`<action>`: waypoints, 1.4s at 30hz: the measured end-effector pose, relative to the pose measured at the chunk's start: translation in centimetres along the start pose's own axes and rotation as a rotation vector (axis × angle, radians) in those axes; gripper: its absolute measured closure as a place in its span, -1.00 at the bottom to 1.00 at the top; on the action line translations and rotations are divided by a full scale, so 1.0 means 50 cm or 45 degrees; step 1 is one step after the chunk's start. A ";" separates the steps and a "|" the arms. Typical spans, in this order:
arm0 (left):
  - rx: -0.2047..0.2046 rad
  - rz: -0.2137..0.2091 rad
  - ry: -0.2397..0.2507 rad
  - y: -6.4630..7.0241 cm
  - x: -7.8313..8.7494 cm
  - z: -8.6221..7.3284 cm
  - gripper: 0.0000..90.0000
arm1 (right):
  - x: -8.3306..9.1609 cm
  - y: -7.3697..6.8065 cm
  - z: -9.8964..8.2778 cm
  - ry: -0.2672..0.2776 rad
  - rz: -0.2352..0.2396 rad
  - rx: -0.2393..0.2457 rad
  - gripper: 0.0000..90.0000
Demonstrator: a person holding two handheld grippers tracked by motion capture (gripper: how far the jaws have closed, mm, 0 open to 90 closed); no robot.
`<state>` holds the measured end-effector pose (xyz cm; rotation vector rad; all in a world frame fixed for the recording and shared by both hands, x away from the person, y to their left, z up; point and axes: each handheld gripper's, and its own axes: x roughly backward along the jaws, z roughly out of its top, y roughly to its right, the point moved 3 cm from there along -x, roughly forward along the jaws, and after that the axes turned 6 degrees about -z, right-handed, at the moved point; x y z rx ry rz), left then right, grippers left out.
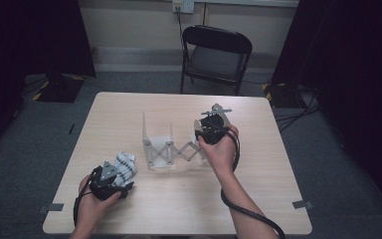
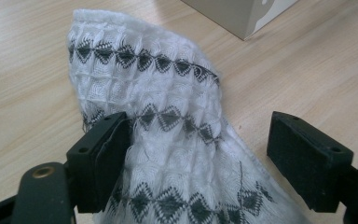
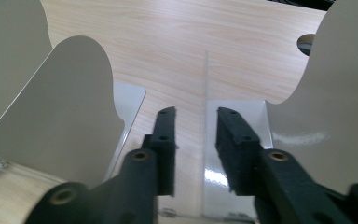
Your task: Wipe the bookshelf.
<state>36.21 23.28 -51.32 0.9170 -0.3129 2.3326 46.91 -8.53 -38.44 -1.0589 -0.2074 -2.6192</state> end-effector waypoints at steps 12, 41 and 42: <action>0.016 0.012 -0.010 -0.002 -0.003 0.006 -0.51 | 0.046 0.041 0.013 0.064 0.061 0.053 0.06; -0.007 0.018 -0.027 -0.001 -0.006 0.007 -0.53 | 0.078 0.231 -0.112 0.112 -0.014 -0.008 -0.25; -0.006 0.018 -0.029 -0.001 -0.006 0.007 -0.52 | 0.074 0.233 -0.120 0.111 -0.013 -0.010 -0.26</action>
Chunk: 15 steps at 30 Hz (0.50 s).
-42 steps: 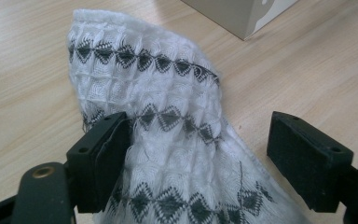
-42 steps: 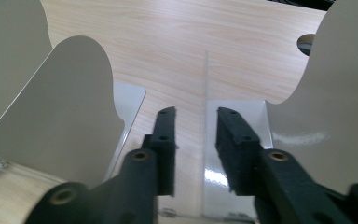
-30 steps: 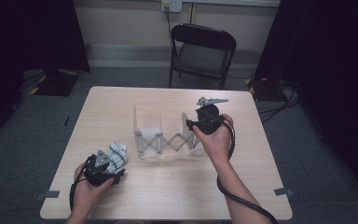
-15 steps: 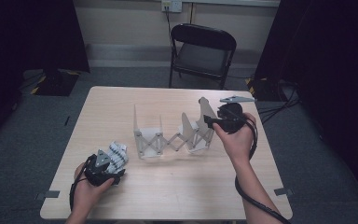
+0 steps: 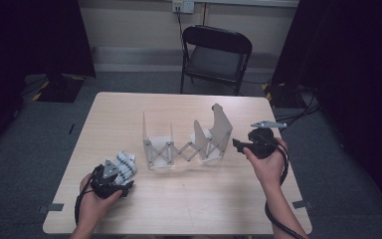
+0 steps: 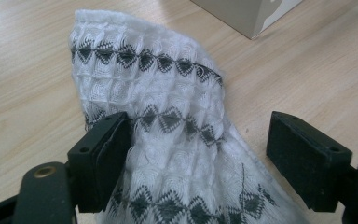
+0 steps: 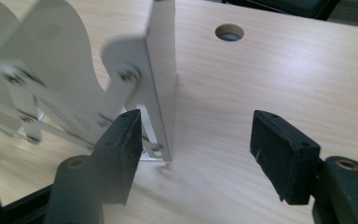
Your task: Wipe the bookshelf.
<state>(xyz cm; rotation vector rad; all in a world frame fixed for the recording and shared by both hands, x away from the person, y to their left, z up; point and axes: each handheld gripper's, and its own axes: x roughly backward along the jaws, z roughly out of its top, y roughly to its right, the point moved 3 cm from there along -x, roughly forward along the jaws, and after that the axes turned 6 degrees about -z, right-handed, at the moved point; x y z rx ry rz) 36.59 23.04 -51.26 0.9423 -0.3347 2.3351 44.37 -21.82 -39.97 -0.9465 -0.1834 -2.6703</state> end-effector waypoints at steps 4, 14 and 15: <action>-0.004 0.002 -0.003 0.000 0.000 0.000 -0.52 | -0.025 0.005 -0.052 -0.035 0.013 0.018 -0.34; -0.007 0.008 -0.008 -0.001 -0.002 0.002 -0.52 | -0.081 0.004 -0.185 -0.101 0.053 0.011 -0.50; -0.013 0.011 -0.012 -0.002 -0.002 0.003 -0.52 | -0.084 0.004 -0.194 -0.105 0.057 0.014 -0.53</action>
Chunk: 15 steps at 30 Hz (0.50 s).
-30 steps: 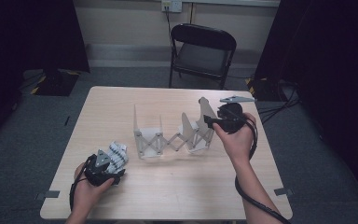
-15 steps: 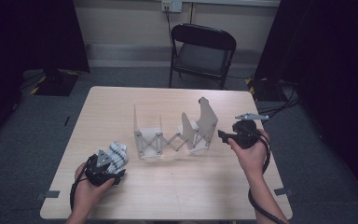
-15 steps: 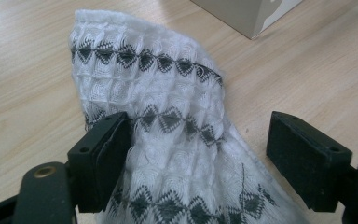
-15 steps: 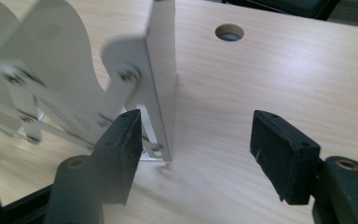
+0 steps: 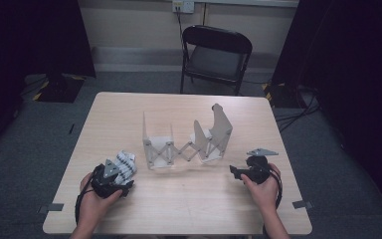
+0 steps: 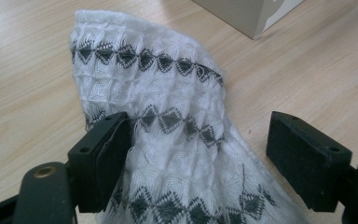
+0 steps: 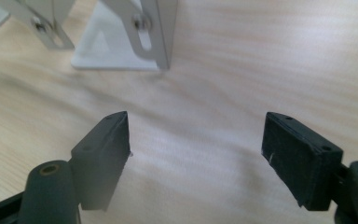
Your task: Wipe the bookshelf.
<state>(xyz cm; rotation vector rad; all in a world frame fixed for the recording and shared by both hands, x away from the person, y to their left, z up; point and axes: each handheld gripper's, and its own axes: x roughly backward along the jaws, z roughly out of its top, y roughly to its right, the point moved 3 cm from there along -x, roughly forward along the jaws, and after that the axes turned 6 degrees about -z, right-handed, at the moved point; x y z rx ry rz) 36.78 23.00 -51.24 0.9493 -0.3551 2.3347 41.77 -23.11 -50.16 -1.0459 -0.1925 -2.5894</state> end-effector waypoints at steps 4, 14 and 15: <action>-0.009 0.002 -0.011 -0.002 -0.001 0.003 -0.52 | -0.008 0.002 -0.028 0.001 0.015 0.017 -0.63; -0.024 -0.007 -0.020 -0.005 -0.009 0.023 -0.36 | -0.009 -0.006 -0.041 0.032 -0.016 0.123 -0.69; -0.030 -0.015 -0.020 -0.004 -0.010 0.025 -0.35 | -0.010 -0.007 -0.040 0.032 -0.019 0.119 -0.69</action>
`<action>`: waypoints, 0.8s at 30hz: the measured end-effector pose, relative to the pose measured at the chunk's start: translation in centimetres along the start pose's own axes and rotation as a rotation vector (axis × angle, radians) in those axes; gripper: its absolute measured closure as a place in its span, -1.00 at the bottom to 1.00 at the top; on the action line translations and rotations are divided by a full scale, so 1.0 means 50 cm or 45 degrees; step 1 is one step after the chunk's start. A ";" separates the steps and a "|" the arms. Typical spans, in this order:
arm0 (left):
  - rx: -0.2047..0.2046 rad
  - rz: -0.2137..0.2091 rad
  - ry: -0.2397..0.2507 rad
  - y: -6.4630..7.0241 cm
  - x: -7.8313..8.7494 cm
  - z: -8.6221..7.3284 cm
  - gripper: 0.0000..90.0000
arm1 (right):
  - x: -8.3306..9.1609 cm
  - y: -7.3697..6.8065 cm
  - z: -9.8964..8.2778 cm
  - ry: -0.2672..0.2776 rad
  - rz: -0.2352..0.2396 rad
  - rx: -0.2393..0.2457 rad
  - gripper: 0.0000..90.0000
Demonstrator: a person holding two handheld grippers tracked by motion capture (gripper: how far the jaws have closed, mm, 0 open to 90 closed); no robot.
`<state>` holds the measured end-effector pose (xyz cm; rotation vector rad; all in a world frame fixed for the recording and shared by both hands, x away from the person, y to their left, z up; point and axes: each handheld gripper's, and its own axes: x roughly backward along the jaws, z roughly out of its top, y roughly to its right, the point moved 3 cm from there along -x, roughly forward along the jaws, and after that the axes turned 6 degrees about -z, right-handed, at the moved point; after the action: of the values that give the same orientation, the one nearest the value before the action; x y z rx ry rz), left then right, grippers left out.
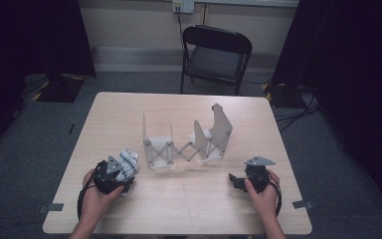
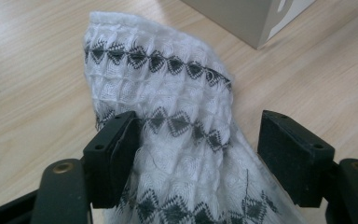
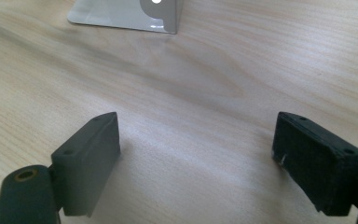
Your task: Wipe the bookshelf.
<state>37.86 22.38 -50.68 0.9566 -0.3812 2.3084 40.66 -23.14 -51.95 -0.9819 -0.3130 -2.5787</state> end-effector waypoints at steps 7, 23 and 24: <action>0.008 -0.021 0.050 0.003 0.021 0.016 -0.29 | 0.000 0.000 0.000 0.001 -0.003 -0.001 -0.69; 0.110 -0.032 0.035 -0.043 0.038 -0.020 0.04 | -0.001 -0.001 0.000 0.000 -0.006 -0.005 -0.69; 0.100 -0.042 0.032 -0.039 0.032 -0.023 0.05 | -0.001 -0.001 0.000 0.000 -0.006 -0.004 -0.69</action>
<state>37.58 25.09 -50.27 0.9634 -0.2644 2.3177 40.68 -23.09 -51.96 -0.9837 -0.3119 -2.5841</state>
